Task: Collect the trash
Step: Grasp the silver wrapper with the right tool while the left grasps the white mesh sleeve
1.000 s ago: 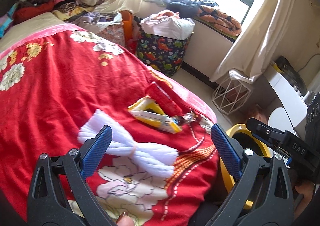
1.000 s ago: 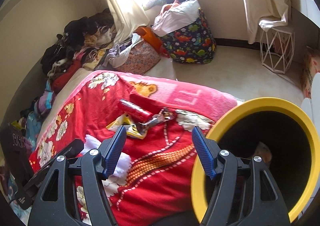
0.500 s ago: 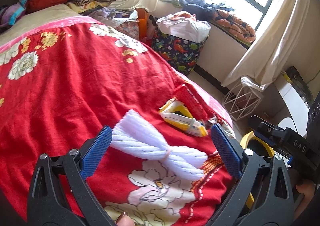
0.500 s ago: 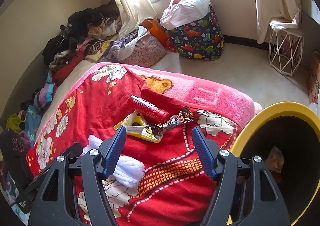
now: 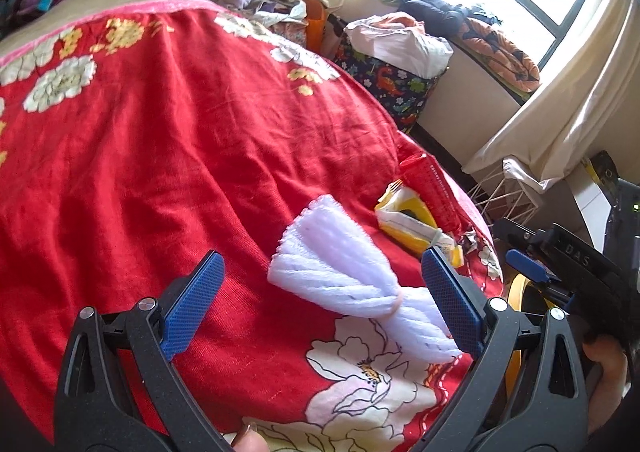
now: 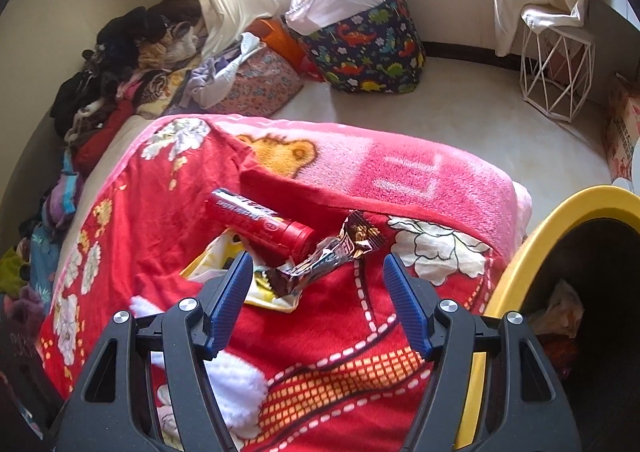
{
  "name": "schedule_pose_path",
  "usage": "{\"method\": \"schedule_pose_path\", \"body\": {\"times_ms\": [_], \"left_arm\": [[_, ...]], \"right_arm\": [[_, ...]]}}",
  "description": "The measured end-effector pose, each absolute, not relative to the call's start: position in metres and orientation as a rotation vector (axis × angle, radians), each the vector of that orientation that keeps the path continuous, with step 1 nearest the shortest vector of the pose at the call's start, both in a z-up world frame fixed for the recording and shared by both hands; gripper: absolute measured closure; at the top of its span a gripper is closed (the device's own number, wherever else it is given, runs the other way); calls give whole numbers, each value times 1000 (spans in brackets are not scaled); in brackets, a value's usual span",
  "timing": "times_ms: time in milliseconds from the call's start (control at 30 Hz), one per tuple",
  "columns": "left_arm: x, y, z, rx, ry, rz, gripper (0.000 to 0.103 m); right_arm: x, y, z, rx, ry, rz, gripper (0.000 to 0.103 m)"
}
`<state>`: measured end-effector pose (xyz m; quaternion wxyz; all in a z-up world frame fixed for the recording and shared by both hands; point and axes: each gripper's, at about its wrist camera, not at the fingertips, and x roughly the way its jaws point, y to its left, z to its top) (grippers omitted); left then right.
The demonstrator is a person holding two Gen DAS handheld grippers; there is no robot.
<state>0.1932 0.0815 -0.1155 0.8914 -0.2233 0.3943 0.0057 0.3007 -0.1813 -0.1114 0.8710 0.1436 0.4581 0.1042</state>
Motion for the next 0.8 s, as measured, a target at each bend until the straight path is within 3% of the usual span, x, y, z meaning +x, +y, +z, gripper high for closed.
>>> {"method": "schedule_pose_path", "body": {"times_ms": [300, 500, 567, 800], "left_arm": [[200, 82, -128, -492, 846, -3, 22], [205, 81, -132, -505, 855, -16, 32], [206, 81, -133, -511, 856, -23, 36], [207, 77, -133, -524, 861, -44, 53]], "right_arm": [[324, -183, -138, 375, 1030, 191, 50], [330, -186, -153, 435, 1074, 219, 68], [328, -186, -152, 434, 1074, 233, 80], [315, -189, -148, 444, 1065, 258, 84]]}}
